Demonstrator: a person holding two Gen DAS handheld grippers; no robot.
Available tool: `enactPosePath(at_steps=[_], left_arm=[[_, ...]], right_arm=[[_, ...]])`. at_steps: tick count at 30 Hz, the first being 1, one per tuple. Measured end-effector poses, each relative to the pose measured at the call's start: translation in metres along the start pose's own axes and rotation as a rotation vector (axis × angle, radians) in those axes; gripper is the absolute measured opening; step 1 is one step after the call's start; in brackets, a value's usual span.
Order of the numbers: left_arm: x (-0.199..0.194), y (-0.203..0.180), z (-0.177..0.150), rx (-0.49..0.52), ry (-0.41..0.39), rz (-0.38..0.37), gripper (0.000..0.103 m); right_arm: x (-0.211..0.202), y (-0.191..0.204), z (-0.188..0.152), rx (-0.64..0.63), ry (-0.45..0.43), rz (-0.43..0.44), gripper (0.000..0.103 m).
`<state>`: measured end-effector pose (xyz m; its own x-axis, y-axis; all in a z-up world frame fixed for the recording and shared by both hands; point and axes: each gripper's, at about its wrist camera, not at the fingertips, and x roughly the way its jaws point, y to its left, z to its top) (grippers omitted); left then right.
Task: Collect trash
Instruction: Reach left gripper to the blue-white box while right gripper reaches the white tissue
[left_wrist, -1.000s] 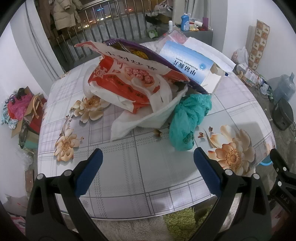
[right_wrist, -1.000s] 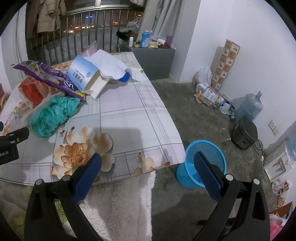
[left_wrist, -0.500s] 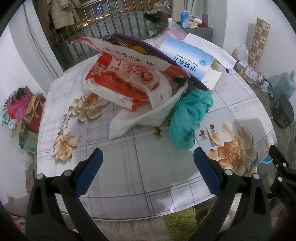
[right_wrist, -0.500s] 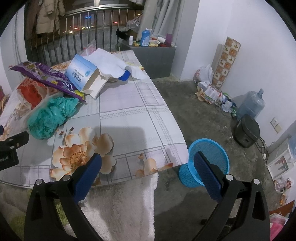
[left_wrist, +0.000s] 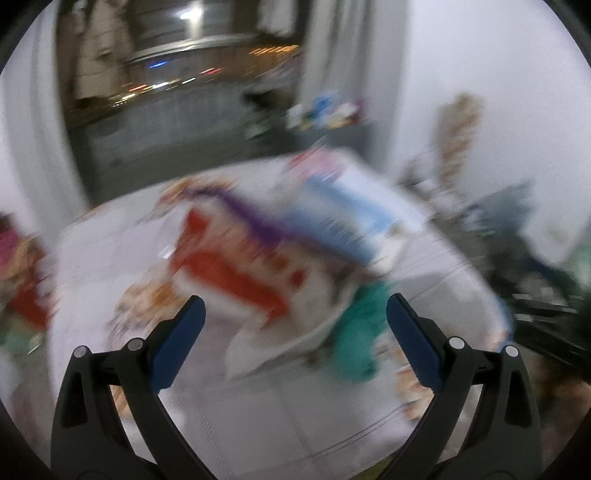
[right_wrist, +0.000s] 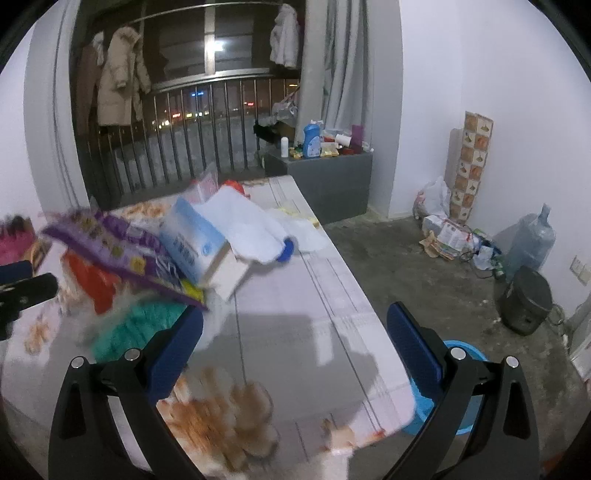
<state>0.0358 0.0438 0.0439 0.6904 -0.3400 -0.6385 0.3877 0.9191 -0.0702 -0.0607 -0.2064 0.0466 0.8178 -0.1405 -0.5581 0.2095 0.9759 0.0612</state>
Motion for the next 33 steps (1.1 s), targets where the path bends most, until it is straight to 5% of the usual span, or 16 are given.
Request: enactPosePath(at_steps=[13, 17, 22, 25, 28, 33], left_arm=[[0.031, 0.033, 0.142, -0.157, 0.091, -0.322, 0.094], [0.077, 0.034, 0.170, -0.154, 0.245, -0.382, 0.094], [0.159, 0.031, 0.189, -0.122, 0.521, -0.377, 0.076], [0.203, 0.023, 0.186, -0.024, 0.629, -0.332, 0.071], [0.234, 0.008, 0.183, 0.187, 0.701, -0.378, 0.071], [0.251, -0.004, 0.166, 0.508, 0.729, -0.442, 0.073]], right_arm=[[0.028, -0.028, 0.054, 0.157, 0.002, 0.126, 0.091], [0.044, -0.042, 0.060, 0.224, 0.039, 0.200, 0.080], [0.077, -0.048, 0.072, 0.242, 0.086, 0.275, 0.073], [0.102, -0.050, 0.074, 0.256, 0.127, 0.320, 0.070], [0.122, -0.049, 0.072, 0.277, 0.170, 0.365, 0.067], [0.142, -0.048, 0.071, 0.285, 0.217, 0.423, 0.060]])
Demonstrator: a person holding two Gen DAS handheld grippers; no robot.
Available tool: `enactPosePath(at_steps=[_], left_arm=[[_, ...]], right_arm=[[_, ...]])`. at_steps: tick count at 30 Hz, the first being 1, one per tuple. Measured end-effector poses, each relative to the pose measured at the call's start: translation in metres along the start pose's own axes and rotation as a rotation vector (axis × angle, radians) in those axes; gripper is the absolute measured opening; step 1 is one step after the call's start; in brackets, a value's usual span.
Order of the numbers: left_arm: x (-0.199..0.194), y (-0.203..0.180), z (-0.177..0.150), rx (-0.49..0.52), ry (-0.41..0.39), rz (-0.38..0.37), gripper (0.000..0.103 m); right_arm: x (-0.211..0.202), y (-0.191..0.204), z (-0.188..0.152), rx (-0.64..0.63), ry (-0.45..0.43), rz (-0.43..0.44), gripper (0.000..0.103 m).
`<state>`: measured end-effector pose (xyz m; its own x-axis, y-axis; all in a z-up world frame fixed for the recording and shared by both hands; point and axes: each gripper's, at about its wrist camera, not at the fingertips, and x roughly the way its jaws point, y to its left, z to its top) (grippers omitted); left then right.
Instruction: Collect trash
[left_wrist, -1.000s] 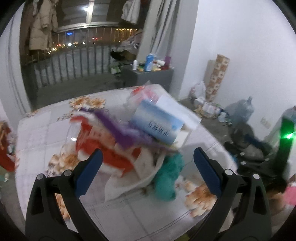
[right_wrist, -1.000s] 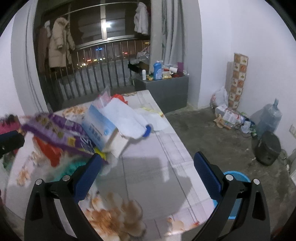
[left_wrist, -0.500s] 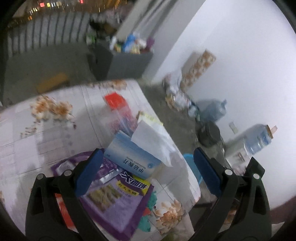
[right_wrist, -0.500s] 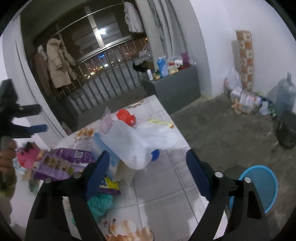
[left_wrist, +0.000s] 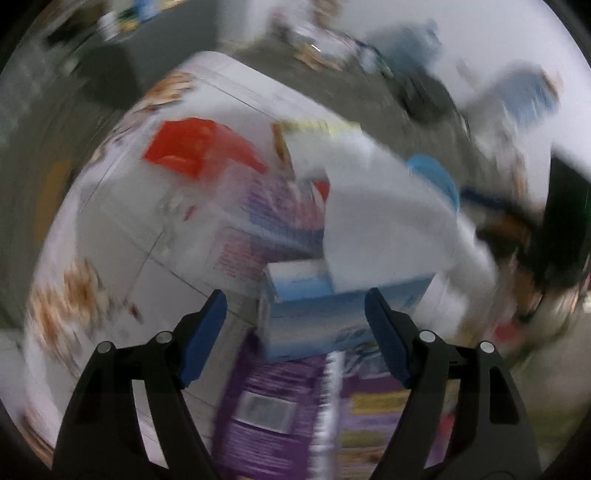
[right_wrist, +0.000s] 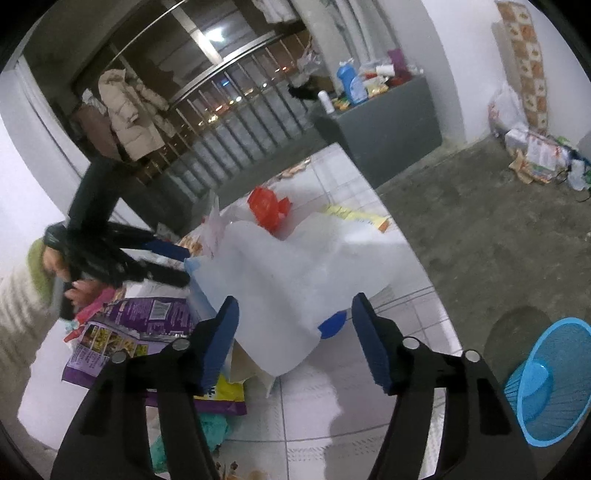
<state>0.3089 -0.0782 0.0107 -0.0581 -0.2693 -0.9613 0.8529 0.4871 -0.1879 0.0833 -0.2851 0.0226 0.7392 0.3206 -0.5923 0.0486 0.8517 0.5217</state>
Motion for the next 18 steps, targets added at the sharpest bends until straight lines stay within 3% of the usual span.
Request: enactPosePath(at_steps=[2, 5, 17, 18], left_arm=[[0.011, -0.002, -0.004, 0.101, 0.045, -0.001, 0.073], [0.025, 0.000, -0.004, 0.145, 0.083, -0.027, 0.073], [0.018, 0.033, 0.001, 0.115, 0.016, -0.145, 0.072], [0.016, 0.034, -0.006, 0.117, 0.007, -0.155, 0.067]], right_arm=[[0.006, -0.001, 0.002, -0.001, 0.014, 0.007, 0.057], [0.016, -0.003, 0.003, 0.005, 0.037, 0.009, 0.051], [0.032, 0.016, -0.007, 0.020, 0.084, -0.004, 0.021], [0.032, 0.018, -0.009, 0.020, 0.085, -0.009, 0.018]])
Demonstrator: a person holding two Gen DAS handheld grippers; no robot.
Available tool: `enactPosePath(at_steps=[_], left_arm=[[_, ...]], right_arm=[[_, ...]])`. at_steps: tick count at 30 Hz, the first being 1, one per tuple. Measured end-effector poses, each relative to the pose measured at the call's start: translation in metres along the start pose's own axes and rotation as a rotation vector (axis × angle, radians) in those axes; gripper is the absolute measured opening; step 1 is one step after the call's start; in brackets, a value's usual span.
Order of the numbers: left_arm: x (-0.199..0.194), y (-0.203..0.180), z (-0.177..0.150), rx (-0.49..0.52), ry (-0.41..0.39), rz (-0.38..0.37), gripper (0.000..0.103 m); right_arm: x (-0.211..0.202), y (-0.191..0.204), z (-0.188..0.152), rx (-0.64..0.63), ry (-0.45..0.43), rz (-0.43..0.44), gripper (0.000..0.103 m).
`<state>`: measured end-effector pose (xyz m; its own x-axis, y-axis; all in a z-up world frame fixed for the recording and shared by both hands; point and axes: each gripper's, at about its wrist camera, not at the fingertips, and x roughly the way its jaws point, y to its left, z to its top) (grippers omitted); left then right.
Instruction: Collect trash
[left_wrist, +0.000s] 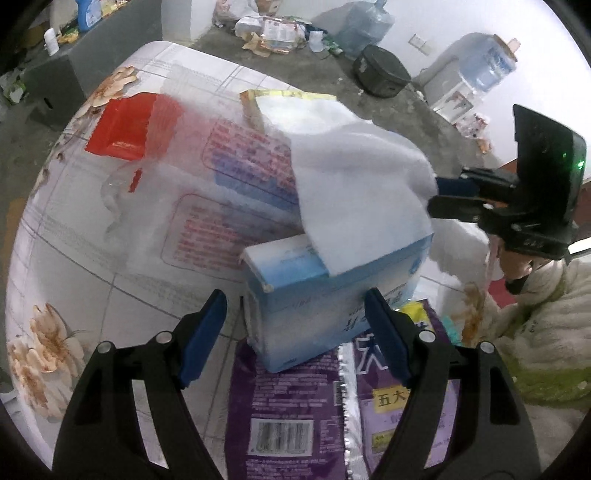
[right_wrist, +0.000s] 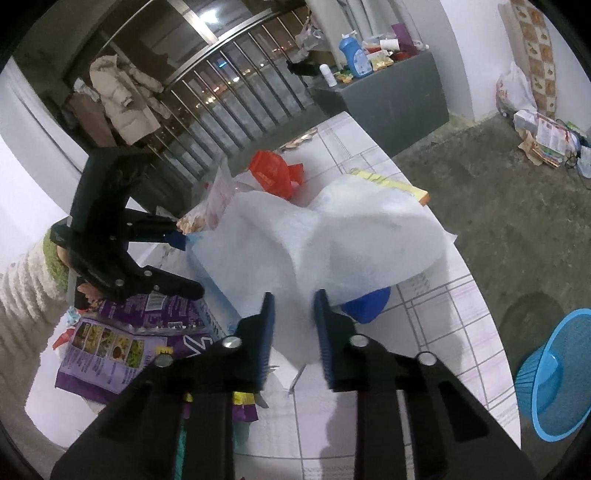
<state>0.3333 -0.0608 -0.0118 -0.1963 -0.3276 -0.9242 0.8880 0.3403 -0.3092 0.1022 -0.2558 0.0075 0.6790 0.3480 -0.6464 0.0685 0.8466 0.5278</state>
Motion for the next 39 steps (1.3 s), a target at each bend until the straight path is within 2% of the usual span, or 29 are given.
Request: enactPosePath(at_steps=[3, 8, 14, 17, 18, 20, 22, 23, 25, 32, 39], left_arm=[[-0.009, -0.005, -0.004, 0.014, -0.033, -0.031, 0.055], [-0.029, -0.016, -0.016, 0.020, -0.080, -0.092, 0.042], [-0.047, -0.065, -0.026, 0.064, -0.119, -0.162, 0.041], [-0.046, -0.088, -0.027, 0.082, -0.094, -0.115, 0.040], [-0.043, -0.093, -0.025, 0.072, -0.087, -0.123, 0.040], [-0.039, -0.101, -0.022, 0.012, -0.054, -0.137, 0.039], [-0.033, -0.107, -0.019, -0.051, -0.025, -0.113, 0.039], [-0.031, -0.107, -0.021, -0.079, -0.013, -0.104, 0.031], [-0.025, -0.108, -0.017, -0.127, 0.005, -0.117, 0.031], [-0.037, -0.127, -0.037, -0.183, -0.048, -0.070, 0.030], [-0.073, -0.158, -0.066, -0.239, -0.117, 0.002, 0.029]], right_arm=[[0.000, 0.005, -0.001, 0.006, 0.004, -0.005, 0.014], [0.003, 0.011, -0.006, 0.050, 0.000, -0.013, 0.010], [0.002, 0.012, -0.019, 0.095, -0.023, -0.023, 0.009], [-0.001, 0.009, -0.026, 0.128, -0.056, -0.022, 0.008], [-0.001, 0.008, -0.028, 0.135, -0.060, -0.019, 0.008], [0.000, 0.008, -0.032, 0.133, -0.066, -0.021, 0.008], [-0.001, 0.007, -0.036, 0.136, -0.079, -0.020, 0.007], [-0.004, 0.006, -0.037, 0.140, -0.088, -0.020, 0.007], [-0.007, 0.005, -0.040, 0.143, -0.097, -0.016, 0.007], [-0.050, 0.005, -0.046, 0.131, -0.195, 0.012, 0.005], [-0.102, -0.001, -0.052, 0.131, -0.294, 0.060, 0.004]])
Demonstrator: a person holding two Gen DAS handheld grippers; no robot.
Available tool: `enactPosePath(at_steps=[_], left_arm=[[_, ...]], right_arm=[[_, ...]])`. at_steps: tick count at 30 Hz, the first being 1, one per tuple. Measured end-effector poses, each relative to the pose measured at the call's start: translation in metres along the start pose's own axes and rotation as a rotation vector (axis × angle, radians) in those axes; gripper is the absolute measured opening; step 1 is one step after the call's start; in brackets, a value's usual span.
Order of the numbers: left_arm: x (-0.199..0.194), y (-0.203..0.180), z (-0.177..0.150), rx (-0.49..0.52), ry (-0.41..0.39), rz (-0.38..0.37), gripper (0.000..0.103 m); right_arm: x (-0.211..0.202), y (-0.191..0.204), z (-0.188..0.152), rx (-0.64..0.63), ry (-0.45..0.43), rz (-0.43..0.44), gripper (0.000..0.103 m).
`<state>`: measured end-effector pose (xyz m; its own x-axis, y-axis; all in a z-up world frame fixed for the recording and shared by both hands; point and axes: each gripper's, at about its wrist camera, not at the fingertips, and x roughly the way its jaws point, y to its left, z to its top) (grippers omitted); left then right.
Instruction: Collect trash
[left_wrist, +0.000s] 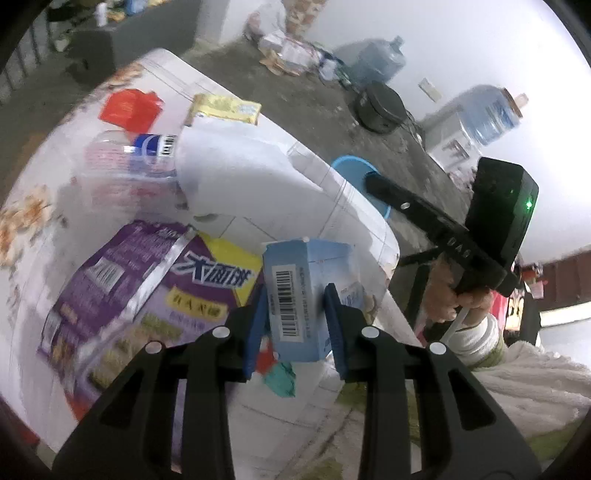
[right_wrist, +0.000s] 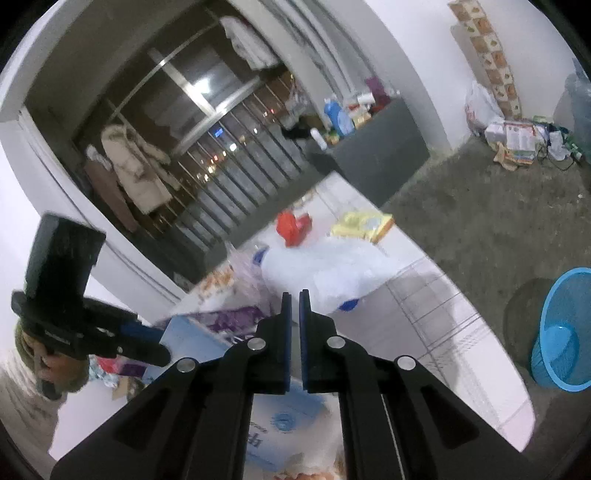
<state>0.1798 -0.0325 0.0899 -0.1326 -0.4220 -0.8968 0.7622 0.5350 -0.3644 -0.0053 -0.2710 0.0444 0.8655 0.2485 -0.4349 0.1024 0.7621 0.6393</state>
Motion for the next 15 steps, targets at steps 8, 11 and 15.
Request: enactPosePath(at_steps=[8, 11, 15], left_arm=[[-0.053, -0.043, -0.009, 0.004, -0.132, 0.035, 0.028], [-0.052, -0.062, 0.007, 0.037, -0.157, 0.042, 0.028], [-0.028, -0.094, 0.043, 0.085, -0.160, 0.019, 0.028]], right_arm=[[-0.073, -0.019, 0.012, 0.049, -0.174, 0.022, 0.004], [-0.098, -0.040, 0.015, 0.093, -0.230, 0.006, 0.004], [-0.129, -0.079, 0.019, 0.163, -0.298, -0.067, 0.004]])
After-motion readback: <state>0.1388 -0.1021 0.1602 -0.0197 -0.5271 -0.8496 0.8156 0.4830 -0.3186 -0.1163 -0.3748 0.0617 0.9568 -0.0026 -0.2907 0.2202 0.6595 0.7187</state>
